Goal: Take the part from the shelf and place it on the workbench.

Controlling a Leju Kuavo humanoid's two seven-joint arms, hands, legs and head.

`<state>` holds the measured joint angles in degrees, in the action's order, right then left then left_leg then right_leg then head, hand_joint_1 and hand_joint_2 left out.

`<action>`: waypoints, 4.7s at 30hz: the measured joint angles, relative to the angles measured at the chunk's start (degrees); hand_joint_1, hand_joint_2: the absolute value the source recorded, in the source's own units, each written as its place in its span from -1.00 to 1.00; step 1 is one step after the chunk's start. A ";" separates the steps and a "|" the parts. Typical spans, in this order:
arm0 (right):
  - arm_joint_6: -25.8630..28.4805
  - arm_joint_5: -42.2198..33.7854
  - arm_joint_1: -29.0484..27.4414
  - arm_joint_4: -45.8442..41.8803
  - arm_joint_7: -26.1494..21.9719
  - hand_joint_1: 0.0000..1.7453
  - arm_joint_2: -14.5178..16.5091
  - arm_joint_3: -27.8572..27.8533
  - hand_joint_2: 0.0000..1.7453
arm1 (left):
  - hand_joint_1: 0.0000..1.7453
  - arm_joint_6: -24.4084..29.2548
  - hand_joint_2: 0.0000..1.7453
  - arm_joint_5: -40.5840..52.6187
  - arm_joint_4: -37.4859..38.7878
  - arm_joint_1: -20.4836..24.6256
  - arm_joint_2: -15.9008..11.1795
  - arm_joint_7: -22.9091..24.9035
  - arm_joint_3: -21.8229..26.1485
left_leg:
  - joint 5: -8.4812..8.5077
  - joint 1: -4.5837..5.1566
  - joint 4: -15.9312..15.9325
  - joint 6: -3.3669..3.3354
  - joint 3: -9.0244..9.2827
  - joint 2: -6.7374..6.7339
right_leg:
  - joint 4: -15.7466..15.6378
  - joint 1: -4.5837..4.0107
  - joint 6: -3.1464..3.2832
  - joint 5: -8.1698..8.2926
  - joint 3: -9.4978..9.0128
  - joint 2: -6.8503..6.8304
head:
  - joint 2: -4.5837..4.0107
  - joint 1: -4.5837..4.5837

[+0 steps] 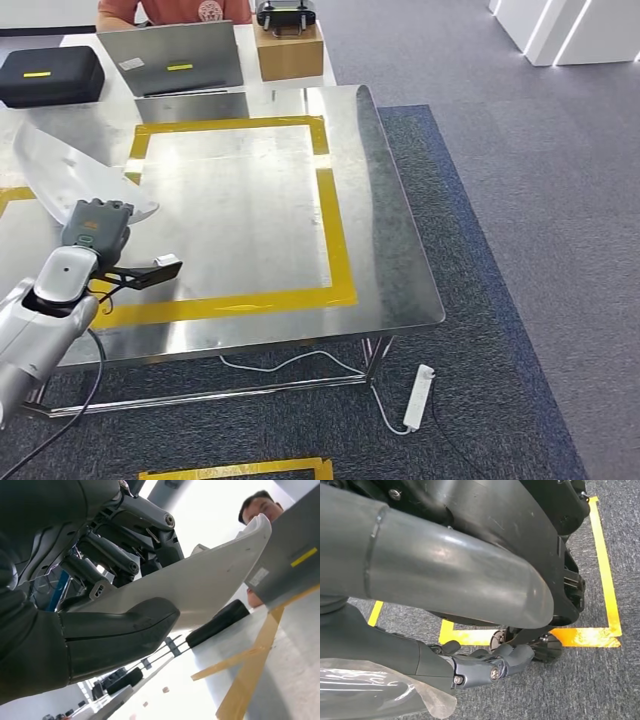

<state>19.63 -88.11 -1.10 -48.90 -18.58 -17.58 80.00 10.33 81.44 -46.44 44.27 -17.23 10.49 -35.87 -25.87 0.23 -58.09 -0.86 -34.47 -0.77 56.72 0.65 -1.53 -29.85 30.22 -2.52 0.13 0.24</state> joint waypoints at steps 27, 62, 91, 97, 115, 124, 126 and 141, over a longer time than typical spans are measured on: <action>5.00 0.00 -0.48 -1.58 -1.01 -1.00 1.16 -0.01 -1.00 | -1.00 -0.07 -1.00 1.40 7.55 0.08 0.10 1.84 0.67 | -0.01 0.00 0.01 0.01 0.00 0.00 | 0.00 -0.01 0.02 -0.02 -0.02 -0.02 | 0.00 0.00; 6.70 -0.02 -2.37 -9.70 -1.84 -1.00 -2.13 -1.38 -1.00 | -1.00 13.88 -1.00 0.77 -12.14 -5.57 -2.57 -4.81 3.05 | 0.81 0.00 0.84 -1.71 -0.11 0.43 | 15.56 0.50 -1.31 -8.16 6.99 2.29 | 0.01 -0.45; 5.78 -0.02 -2.17 -9.55 -0.95 -1.00 -2.39 -1.40 -1.00 | -1.00 15.97 -1.00 0.31 -16.25 -8.46 -5.32 -6.22 4.44 | -0.14 -0.35 2.58 -1.01 2.99 0.64 | 10.86 0.02 -0.94 -3.43 9.36 2.38 | 0.02 -0.59; 5.77 -0.02 -2.00 -9.41 -0.94 -1.00 -2.44 -1.40 -1.00 | -1.00 15.89 -1.00 0.23 -16.38 -8.98 -5.39 -6.30 4.45 | 2.76 -0.34 1.63 -0.25 -1.36 0.73 | 6.15 0.06 -1.17 -1.47 1.25 2.50 | 0.01 -0.82; 6.62 -0.02 -1.77 -9.28 -0.09 -1.00 -2.44 -1.19 -1.00 | -1.00 15.57 -1.00 -0.51 -18.92 -13.30 -9.58 -5.72 6.32 | -4.90 -0.33 1.97 1.42 8.29 0.87 | 0.64 -0.34 1.04 6.93 6.75 2.07 | 0.02 -0.91; 6.08 -0.04 -1.46 -8.40 0.63 -1.00 -2.48 -0.39 -1.00 | -1.00 14.70 -1.00 -1.34 -21.67 -19.03 -11.72 -4.90 8.62 | 0.38 -0.12 2.55 -0.90 2.16 0.39 | 17.10 -0.15 -0.57 -3.93 11.11 2.41 | 0.02 -1.62; 5.92 -0.04 -1.36 -8.23 0.73 -1.00 -2.48 -0.40 -1.00 | -1.00 13.95 -1.00 -1.91 -22.28 -21.11 -11.93 -4.44 9.33 | 1.49 0.12 2.38 -0.80 0.66 0.39 | 14.20 -0.22 -0.14 -0.99 7.05 2.44 | 0.02 -1.77; 7.17 -0.04 -2.01 -8.63 1.05 -1.00 -2.90 -1.69 -1.00 | -1.00 12.67 -1.00 -3.74 -25.57 -32.22 -11.37 -2.96 12.71 | -5.00 -1.61 -13.45 3.52 -2.52 0.54 | -1.25 -0.12 2.12 3.97 2.51 1.88 | 0.02 -3.23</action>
<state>26.80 -88.15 -3.11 -57.53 -17.53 -20.48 78.31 23.00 77.70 -72.00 12.05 -28.61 7.53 -23.15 -30.86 -1.38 -71.54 2.66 -36.99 -0.23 55.48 0.53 0.58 -25.88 32.73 -0.64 0.15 -2.99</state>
